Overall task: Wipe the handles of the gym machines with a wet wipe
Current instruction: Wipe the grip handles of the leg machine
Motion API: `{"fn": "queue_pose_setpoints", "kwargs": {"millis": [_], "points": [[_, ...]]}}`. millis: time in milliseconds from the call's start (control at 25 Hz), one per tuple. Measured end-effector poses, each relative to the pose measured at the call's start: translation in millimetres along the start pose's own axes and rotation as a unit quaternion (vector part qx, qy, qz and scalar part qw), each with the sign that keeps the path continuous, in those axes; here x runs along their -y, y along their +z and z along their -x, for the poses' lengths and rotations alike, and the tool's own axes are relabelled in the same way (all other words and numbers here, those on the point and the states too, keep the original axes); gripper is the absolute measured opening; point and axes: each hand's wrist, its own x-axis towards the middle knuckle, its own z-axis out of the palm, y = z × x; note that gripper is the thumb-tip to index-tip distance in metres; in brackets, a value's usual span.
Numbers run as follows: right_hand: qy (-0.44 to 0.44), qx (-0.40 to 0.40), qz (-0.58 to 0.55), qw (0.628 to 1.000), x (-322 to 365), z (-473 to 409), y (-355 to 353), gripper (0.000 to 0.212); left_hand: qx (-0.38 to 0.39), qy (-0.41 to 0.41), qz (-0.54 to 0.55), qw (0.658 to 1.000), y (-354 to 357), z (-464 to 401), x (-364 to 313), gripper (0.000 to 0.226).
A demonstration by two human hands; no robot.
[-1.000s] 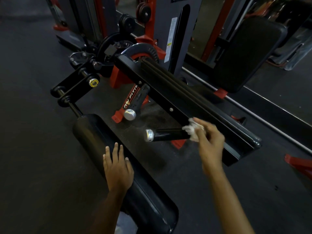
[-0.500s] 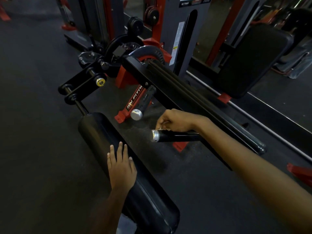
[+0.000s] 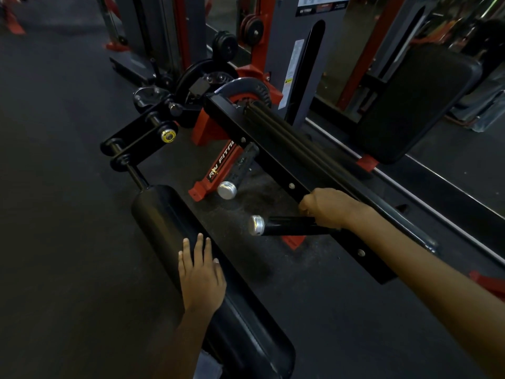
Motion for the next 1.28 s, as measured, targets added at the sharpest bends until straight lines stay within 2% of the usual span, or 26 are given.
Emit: {"fn": "queue_pose_setpoints", "kwargs": {"millis": [80,160,320,400,480,560,640,720,880,1040,1120,1160,1280], "points": [[0.002,-0.029,-0.145,0.989,-4.2,2.1,-0.5,0.019,0.002,0.001,0.001,1.000,-0.2,0.7,-1.3,0.058],[-0.025,-0.062,-0.267,0.961,4.0,4.4,-4.9,0.017,0.009,0.001,0.002,1.000,-0.9,1.2,-2.2,0.057],[-0.096,-0.106,-0.374,0.916,34.6,1.7,-11.7,0.020,0.025,0.009,-0.004,1.000,-4.2,-0.5,0.1,0.058],[-0.123,-0.136,-0.445,0.876,44.2,0.5,-11.9,0.020,0.030,0.022,-0.001,0.999,-6.0,-3.5,6.1,0.059],[-0.120,-0.206,-0.490,0.838,48.4,-4.0,-15.7,0.023,0.030,0.035,0.004,0.999,-8.7,-13.6,16.1,0.065],[-0.085,-0.308,-0.454,0.832,51.1,-14.3,-24.5,0.031,0.029,0.038,0.002,0.999,-10.6,-33.6,28.4,0.065],[-0.084,-0.365,-0.398,0.837,57.9,-27.9,-34.9,0.038,0.027,0.027,-0.001,0.999,-13.1,-61.8,40.7,0.064],[-0.109,-0.364,-0.349,0.857,70.5,-42.3,-39.3,0.036,0.028,0.029,-0.008,0.999,-16.5,-92.2,54.4,0.065],[-0.154,-0.311,-0.261,0.901,84.6,-61.4,-36.8,0.028,0.019,0.046,-0.026,0.998,-22.3,-149.6,86.6,0.064],[-0.147,-0.316,-0.318,0.882,78.3,-65.0,-35.9,0.027,0.017,0.066,-0.029,0.997,-25.3,-190.6,107.8,0.062],[-0.144,-0.335,-0.312,0.877,79.9,-69.0,-33.8,0.027,0.023,0.116,-0.029,0.993,-25.3,-195.9,114.6,0.058],[-0.138,-0.347,-0.297,0.879,81.5,-72.9,-33.3,0.028,0.030,0.171,-0.028,0.984,-25.9,-195.5,118.2,0.056],[-0.098,-0.366,-0.261,0.888,80.4,-87.5,-34.7,0.030,0.078,0.346,-0.044,0.934,-28.3,-194.0,126.3,0.049]]}}
